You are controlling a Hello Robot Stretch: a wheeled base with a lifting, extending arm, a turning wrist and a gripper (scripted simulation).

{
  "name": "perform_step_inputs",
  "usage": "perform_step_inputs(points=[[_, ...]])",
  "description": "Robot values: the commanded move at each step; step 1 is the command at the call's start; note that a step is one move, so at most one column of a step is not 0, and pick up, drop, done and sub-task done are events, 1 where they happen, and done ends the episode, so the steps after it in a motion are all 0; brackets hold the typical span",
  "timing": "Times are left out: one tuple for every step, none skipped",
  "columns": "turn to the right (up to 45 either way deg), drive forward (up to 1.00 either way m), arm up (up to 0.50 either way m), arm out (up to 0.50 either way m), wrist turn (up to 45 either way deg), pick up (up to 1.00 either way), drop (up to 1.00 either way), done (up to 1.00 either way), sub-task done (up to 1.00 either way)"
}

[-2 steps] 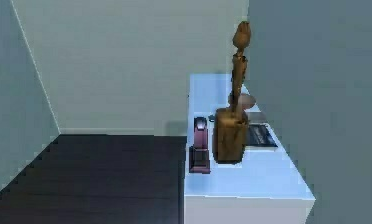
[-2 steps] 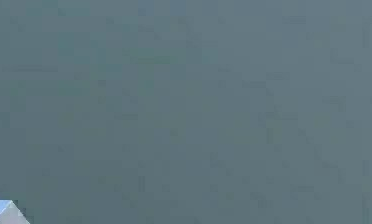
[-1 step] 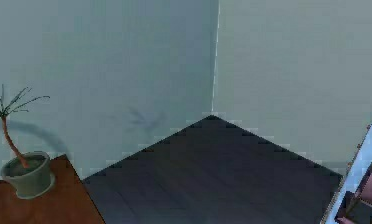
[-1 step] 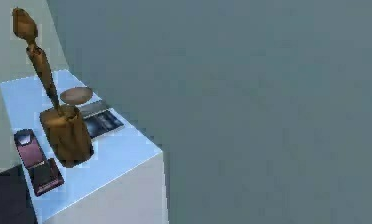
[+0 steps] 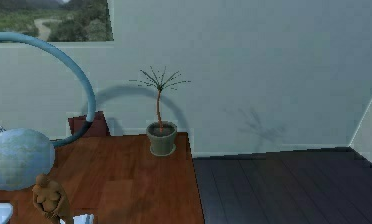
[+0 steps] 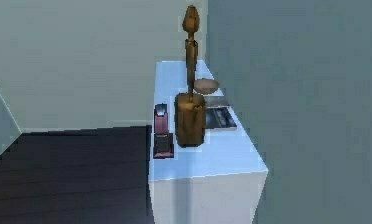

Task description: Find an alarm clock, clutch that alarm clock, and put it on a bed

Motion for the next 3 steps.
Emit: perform_step_inputs(points=[[0.0, 0.0, 0.5, 0.0, 0.0, 0.0, 0.0, 0.0, 0.0], [0.0, 0.0, 0.38, 0.0, 0.0, 0.0, 0.0, 0.0, 0.0], [0.0, 0.0, 0.0, 0.32, 0.0, 0.0, 0.0, 0.0, 0.0]])
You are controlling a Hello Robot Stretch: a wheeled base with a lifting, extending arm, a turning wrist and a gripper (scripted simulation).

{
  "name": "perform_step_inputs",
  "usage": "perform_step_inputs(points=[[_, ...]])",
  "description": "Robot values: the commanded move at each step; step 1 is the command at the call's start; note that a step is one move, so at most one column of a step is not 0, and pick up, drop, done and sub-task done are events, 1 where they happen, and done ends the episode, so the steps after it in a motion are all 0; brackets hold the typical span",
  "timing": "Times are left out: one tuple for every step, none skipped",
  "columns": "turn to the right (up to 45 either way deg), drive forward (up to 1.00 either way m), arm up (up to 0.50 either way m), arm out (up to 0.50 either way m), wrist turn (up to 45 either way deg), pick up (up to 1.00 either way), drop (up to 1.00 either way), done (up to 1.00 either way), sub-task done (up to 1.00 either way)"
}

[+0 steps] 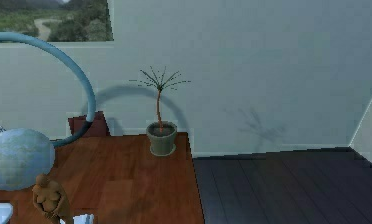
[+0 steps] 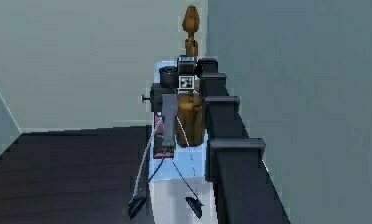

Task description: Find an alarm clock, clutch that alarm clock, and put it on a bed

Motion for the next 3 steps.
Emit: perform_step_inputs(points=[[0.0, 0.0, 0.0, 0.0, 45.0, 0.0, 0.0, 0.0, 0.0], [0.0, 0.0, 0.0, 0.0, 45.0, 0.0, 0.0, 0.0, 0.0], [0.0, 0.0, 0.0, 0.0, 45.0, 0.0, 0.0, 0.0, 0.0]])
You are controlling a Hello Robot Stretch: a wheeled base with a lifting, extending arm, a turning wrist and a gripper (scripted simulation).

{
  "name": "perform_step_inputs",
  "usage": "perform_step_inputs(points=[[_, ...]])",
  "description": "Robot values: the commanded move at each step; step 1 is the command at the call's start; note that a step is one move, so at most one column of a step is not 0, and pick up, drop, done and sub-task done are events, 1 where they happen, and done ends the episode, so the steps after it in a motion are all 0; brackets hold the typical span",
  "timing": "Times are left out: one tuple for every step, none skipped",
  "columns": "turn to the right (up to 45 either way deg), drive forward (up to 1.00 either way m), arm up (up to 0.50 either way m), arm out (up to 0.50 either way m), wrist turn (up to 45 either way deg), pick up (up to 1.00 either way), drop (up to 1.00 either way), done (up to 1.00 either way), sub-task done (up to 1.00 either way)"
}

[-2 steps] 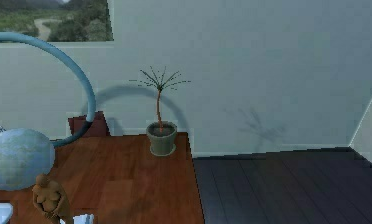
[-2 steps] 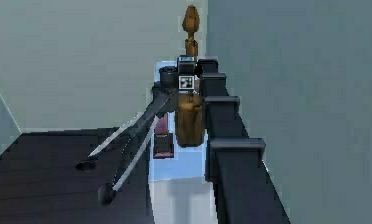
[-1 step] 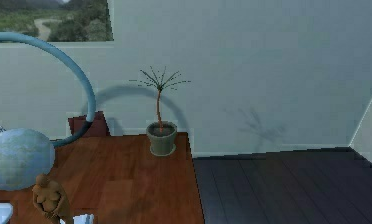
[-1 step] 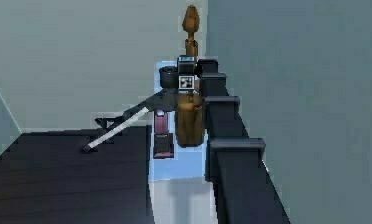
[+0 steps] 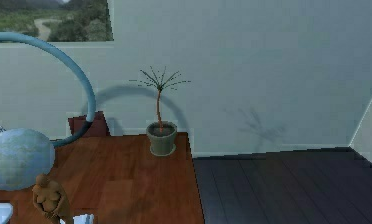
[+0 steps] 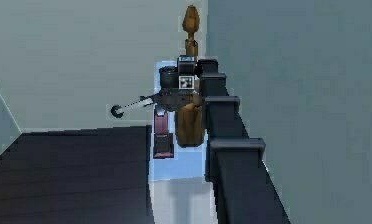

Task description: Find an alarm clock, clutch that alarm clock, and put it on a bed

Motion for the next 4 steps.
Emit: perform_step_inputs(points=[[0.0, 0.0, 0.0, 0.0, 18.0, 0.0, 0.0, 0.0, 0.0], [0.0, 0.0, -0.12, 0.0, 0.0, 0.0, 0.0, 0.0, 0.0], [0.0, 0.0, 0.0, 0.0, 0.0, 1.0, 0.0, 0.0, 0.0], [0.0, 0.0, 0.1, 0.0, 0.0, 0.0, 0.0, 0.0, 0.0]])
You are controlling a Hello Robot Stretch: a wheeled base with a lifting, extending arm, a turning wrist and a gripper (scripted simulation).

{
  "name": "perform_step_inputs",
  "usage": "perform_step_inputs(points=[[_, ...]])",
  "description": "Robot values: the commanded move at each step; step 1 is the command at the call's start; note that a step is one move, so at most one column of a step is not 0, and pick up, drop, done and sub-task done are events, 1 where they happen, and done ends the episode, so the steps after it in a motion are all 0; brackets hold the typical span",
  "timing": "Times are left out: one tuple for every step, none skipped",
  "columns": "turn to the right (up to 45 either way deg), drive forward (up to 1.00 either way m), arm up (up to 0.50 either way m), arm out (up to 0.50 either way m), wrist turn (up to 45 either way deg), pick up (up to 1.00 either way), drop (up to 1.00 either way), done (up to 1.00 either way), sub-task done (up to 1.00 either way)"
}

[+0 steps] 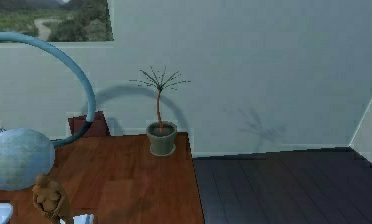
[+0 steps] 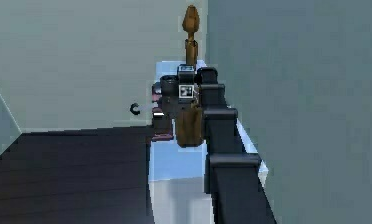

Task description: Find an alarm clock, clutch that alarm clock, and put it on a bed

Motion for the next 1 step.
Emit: perform_step_inputs(points=[[0.0, 0.0, 0.02, 0.0, 0.0, 0.0, 0.0, 0.0, 0.0]])
